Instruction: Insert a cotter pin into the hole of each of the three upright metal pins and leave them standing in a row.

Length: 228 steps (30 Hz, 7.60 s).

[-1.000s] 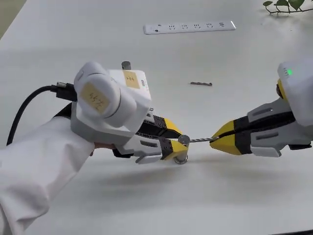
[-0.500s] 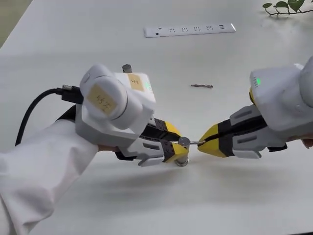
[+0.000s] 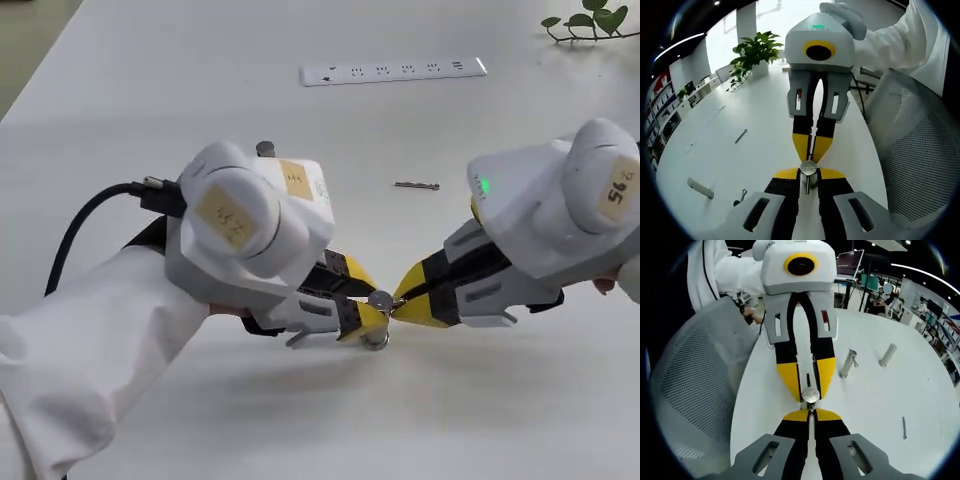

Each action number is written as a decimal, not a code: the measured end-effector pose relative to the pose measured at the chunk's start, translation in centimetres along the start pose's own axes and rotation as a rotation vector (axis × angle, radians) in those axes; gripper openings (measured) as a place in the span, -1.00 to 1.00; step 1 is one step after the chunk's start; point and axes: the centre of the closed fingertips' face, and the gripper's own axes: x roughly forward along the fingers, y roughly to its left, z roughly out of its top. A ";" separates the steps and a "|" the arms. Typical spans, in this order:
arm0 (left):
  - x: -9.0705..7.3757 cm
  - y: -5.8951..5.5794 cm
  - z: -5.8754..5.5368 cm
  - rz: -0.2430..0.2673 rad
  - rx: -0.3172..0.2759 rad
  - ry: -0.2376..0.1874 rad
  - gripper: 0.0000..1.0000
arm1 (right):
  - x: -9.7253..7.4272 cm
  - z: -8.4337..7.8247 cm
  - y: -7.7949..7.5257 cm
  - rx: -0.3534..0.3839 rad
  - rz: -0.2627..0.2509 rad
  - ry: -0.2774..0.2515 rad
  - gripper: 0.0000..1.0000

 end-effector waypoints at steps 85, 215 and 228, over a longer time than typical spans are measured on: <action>-6.7 -1.6 -5.6 0.264 -0.482 -0.219 0.97 | -0.5 0.3 -5.0 0.104 -0.076 -0.072 -0.84; -10.9 12.4 -0.4 0.476 -0.490 -0.431 0.62 | -6.2 -3.1 -0.9 0.527 -0.256 -0.190 0.97; -8.3 17.3 -3.1 0.529 -0.501 -0.362 -0.01 | -5.9 -3.2 -1.3 0.559 -0.273 -0.214 0.90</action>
